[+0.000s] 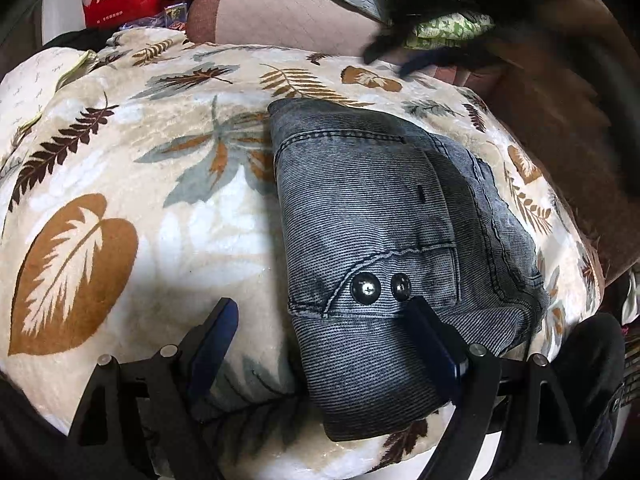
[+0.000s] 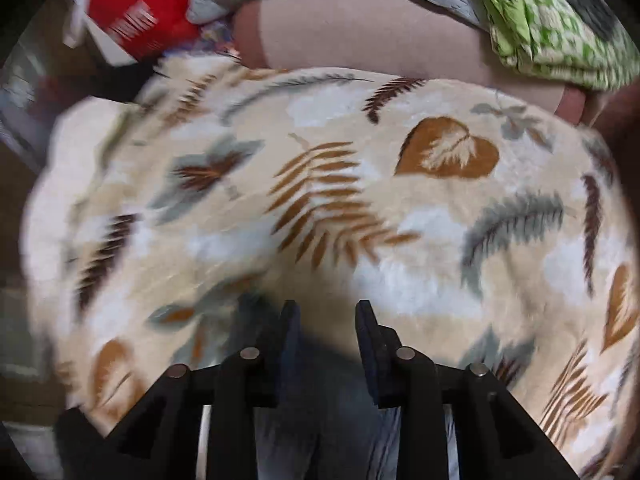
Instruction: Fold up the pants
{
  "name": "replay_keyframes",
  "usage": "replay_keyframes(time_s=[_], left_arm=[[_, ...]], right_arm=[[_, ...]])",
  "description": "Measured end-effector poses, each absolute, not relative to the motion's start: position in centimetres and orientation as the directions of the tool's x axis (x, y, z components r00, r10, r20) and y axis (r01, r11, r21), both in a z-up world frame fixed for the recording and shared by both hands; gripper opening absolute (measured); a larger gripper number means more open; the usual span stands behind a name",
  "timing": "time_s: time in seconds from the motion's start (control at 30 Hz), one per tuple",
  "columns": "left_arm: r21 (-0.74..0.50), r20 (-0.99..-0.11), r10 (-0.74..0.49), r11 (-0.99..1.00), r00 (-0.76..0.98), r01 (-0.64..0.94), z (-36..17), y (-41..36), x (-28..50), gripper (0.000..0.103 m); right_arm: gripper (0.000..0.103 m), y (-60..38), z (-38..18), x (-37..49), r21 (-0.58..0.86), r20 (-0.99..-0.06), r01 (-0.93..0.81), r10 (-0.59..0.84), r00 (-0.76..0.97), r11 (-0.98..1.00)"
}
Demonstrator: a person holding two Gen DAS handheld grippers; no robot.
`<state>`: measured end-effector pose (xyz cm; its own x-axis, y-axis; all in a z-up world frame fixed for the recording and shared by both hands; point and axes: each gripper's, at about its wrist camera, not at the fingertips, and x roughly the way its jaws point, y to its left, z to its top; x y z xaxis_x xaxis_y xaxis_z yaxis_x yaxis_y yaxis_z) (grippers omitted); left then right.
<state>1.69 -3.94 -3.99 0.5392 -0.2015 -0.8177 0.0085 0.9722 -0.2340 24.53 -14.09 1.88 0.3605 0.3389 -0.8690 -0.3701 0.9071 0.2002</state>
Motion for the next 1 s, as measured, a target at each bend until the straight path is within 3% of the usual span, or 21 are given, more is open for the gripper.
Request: replay_keyframes(time_s=[0.07,0.13,0.3,0.43,0.6,0.67,0.73,0.93,1.0], left_arm=[[-0.237,-0.816,-0.2,0.971,0.543,0.002,-4.0,-3.9,1.6,0.087],[-0.241,-0.812,-0.2,0.97,0.548,-0.004,-3.9,-3.9,1.5,0.087],[-0.276,-0.802,-0.208,0.961,0.56,-0.038,-2.8,-3.3,1.1,0.087],[-0.247,-0.749,-0.133,0.965,0.649,-0.088,0.2,-2.0,-0.3,0.087],[-0.208,-0.767,-0.065,0.966,0.638,-0.152,0.5,-0.6,-0.2,0.087],[-0.204,-0.785,-0.058,0.964,0.616,-0.17,-0.1,-0.4,0.1,0.087],[-0.224,-0.799,-0.081,0.959,0.596,-0.171,-0.4,-0.6,0.5,0.087],[-0.203,-0.792,-0.059,0.964,0.608,-0.17,0.0,-1.2,0.2,0.087],[-0.184,-0.799,-0.054,0.97,0.599,-0.158,-0.2,-1.7,0.3,0.087]], right_arm=[[0.054,-16.7,2.1,21.7,0.288,-0.846,-0.378,0.419,0.33,0.88],[0.062,-19.1,1.6,19.2,0.346,-0.824,-0.36,0.465,0.325,0.866],[0.066,-24.3,-6.6,17.1,0.315,-0.896,-0.258,0.376,0.235,0.913],[0.066,-27.3,-3.9,14.7,0.422,-0.798,-0.243,0.485,0.357,0.873],[0.066,-28.3,-2.1,9.2,0.428,-0.72,-0.345,0.546,0.429,0.835],[0.073,-27.6,-4.1,8.2,0.42,-0.722,-0.378,0.556,0.411,0.825],[0.074,-26.9,-7.8,8.3,0.419,-0.784,-0.357,0.531,0.322,0.835],[0.073,-28.9,-3.5,7.0,0.446,-0.694,-0.344,0.562,0.45,0.827],[0.078,-28.9,-3.9,6.9,0.415,-0.711,-0.352,0.54,0.45,0.839]])
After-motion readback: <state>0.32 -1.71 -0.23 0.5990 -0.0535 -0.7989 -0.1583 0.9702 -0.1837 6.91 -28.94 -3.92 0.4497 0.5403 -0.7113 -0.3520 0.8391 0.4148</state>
